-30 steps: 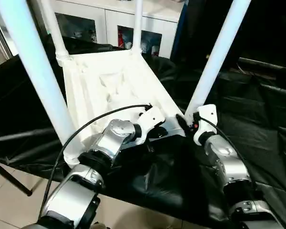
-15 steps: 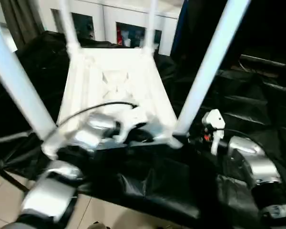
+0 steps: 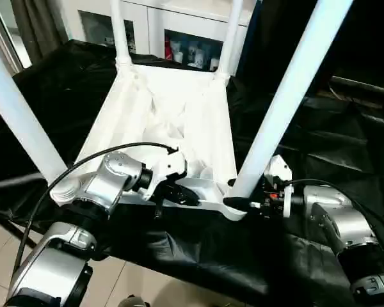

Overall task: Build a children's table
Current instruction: Rotate leg to tighten

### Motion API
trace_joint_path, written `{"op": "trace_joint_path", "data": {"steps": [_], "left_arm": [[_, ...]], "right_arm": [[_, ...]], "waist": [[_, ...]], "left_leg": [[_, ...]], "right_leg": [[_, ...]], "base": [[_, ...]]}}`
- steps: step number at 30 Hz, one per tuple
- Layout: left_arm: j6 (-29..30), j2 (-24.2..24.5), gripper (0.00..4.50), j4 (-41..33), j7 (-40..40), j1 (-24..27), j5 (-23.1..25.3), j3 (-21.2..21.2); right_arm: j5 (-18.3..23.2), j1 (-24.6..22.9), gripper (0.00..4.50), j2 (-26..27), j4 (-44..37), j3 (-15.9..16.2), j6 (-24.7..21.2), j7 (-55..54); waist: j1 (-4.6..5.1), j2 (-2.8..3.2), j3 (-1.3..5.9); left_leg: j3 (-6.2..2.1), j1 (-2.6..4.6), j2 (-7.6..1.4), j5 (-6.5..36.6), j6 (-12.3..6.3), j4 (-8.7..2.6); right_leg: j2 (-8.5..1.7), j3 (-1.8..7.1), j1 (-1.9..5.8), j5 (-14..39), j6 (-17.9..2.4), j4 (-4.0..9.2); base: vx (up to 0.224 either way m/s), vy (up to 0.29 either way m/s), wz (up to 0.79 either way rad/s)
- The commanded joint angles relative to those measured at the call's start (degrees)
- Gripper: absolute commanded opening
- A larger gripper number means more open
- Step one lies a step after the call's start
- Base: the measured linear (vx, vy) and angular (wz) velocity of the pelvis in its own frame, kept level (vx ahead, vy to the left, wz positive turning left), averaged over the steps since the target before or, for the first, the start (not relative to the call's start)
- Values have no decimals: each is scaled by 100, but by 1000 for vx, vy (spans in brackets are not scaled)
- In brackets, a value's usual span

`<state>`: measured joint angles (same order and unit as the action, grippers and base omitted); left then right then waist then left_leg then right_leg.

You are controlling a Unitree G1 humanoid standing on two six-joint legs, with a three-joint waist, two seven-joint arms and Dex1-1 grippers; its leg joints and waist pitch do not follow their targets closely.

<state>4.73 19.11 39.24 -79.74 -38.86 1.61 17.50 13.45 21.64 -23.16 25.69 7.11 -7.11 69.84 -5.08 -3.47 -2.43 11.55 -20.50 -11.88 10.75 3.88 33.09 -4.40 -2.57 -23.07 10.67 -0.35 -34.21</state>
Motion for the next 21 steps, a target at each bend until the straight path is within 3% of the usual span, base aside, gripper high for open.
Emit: {"op": "trace_joint_path", "data": {"steps": [1,3,4,6,11,12,14,18,21], "left_arm": [[1,-58,0,34,118,25,50,100],[-36,-85,0,87,228,6,78,77],[-106,-254,0,358,901,-123,222,-35],[-123,-317,0,462,1158,-177,273,-69],[-89,-691,0,907,2299,-430,423,-207],[-28,-909,0,1022,2700,-516,437,-243],[23,-1155,0,1120,3093,-597,456,-265],[-154,-1453,0,1375,3501,-729,549,-236],[-352,-1580,0,1442,3445,-757,568,-163]], "right_arm": [[163,-119,211,19,-87,49,-169,147],[172,-146,210,35,-100,41,-189,114],[51,-231,207,193,-27,-21,-165,-354],[-11,-247,206,276,28,-70,-105,-597],[-440,-256,199,756,399,-269,33,-2154],[-548,-234,197,1032,568,-382,-5,-2890],[-609,-142,196,1352,820,-567,-25,-3749],[-757,-34,195,1720,992,-711,-56,-4636],[-967,-24,195,1881,928,-570,214,-4774]], "waist": [[-10,29,316],[-9,28,320],[-7,30,316],[-3,22,297],[59,19,258],[80,21,248],[115,44,251],[213,36,242],[219,40,253]], "left_leg": [[-49,71,-191,933,-261,-354],[-50,73,-189,925,-269,-351],[-49,70,-188,949,-263,-351],[-56,93,-180,1151,-207,-364],[-106,98,-163,1658,79,-425],[-124,109,-156,1818,133,-437],[-154,107,-147,1948,166,-448],[-171,119,-128,2155,160,-447],[-166,109,-130,2136,98,-452]], "right_leg": [[-347,203,275,420,-1489,289],[-345,202,274,401,-1502,287],[-343,203,270,439,-1491,293],[-359,209,249,736,-1433,347],[-385,208,205,1970,-1023,479],[-387,205,184,2359,-854,528],[-388,190,182,2598,-746,554],[-376,175,133,2955,-602,629],[-371,188,128,2732,-597,633]], "base": [[0,0,0],[0,0,0],[0,0,0],[0,0,0],[0,0,0],[0,0,0],[0,0,0],[0,0,0],[0,0,0]]}}
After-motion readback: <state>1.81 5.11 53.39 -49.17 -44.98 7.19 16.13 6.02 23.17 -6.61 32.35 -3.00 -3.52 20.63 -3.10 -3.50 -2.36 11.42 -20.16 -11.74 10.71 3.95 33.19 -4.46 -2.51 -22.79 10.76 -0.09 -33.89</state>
